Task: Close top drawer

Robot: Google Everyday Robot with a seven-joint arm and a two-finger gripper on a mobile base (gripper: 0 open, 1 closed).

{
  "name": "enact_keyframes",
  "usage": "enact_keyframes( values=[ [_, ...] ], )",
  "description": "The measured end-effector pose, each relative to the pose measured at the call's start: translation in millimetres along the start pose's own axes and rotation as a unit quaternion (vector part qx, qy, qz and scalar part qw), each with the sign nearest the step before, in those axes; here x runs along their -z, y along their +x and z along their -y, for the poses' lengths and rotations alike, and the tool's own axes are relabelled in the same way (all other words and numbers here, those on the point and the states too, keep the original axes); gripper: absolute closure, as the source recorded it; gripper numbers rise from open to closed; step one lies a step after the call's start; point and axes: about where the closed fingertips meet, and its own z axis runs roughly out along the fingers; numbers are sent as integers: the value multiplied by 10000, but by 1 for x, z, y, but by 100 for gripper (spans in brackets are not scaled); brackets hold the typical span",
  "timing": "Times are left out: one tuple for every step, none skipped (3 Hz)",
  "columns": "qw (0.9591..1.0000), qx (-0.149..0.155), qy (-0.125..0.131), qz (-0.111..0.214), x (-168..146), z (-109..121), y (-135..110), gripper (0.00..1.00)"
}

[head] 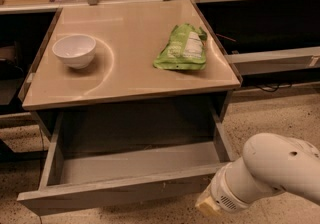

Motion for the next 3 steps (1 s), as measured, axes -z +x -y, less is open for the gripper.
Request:
enact_keyframes(
  values=[
    [9994, -22, 242, 259, -14, 29, -19, 100],
    [9993, -12, 268, 278, -14, 32, -22, 100],
    [9976, 99, 517, 445, -7, 59, -43, 100]
  ],
)
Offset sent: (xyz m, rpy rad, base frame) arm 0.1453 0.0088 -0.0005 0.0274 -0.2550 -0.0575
